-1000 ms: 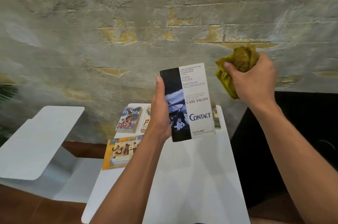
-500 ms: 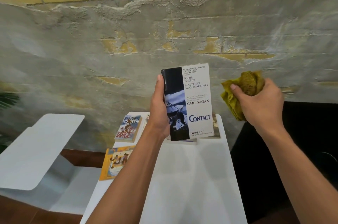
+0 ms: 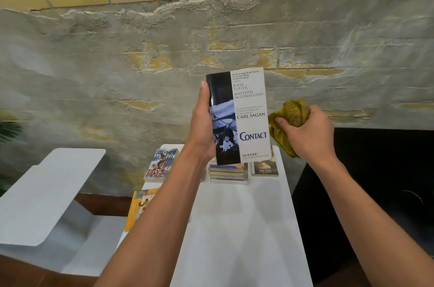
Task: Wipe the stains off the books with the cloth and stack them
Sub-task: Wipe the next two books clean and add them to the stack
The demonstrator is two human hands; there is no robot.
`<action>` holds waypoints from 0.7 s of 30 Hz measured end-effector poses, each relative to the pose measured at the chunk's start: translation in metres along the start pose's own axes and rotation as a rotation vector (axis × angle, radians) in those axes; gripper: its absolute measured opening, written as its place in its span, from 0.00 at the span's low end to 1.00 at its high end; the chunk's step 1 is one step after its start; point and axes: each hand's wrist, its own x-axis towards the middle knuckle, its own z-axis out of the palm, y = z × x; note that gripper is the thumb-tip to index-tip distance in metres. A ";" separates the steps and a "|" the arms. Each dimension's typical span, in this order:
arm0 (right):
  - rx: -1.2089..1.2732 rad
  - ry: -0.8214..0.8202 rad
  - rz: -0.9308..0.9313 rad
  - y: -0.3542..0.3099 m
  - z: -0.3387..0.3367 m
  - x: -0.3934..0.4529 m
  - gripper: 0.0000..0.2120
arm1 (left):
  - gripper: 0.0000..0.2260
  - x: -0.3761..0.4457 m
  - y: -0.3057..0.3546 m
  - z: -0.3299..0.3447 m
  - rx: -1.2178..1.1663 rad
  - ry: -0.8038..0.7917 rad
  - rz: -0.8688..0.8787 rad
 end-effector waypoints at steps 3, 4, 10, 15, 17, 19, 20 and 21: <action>-0.012 -0.017 0.008 0.006 0.002 -0.002 0.21 | 0.35 0.003 -0.003 -0.003 0.004 0.030 -0.072; -0.013 -0.024 0.013 0.007 0.002 -0.003 0.20 | 0.35 0.004 -0.004 -0.003 -0.011 0.027 -0.099; -0.021 -0.060 0.073 0.031 -0.005 -0.009 0.16 | 0.35 0.009 -0.026 -0.002 -0.124 0.170 -0.352; -0.024 -0.084 0.180 0.078 -0.020 -0.006 0.17 | 0.22 0.016 -0.076 -0.012 -0.191 0.245 -0.565; -0.022 -0.089 0.226 0.100 -0.023 -0.005 0.16 | 0.15 0.015 -0.098 -0.012 -0.115 0.243 -0.623; -0.022 -0.118 0.272 0.121 -0.023 -0.002 0.16 | 0.14 0.018 -0.122 -0.011 -0.109 0.260 -0.654; -0.021 -0.136 0.290 0.131 -0.023 -0.001 0.15 | 0.14 0.020 -0.133 -0.010 -0.107 0.254 -0.661; -0.022 -0.157 0.305 0.140 -0.021 -0.001 0.14 | 0.15 0.023 -0.143 -0.010 -0.095 0.253 -0.669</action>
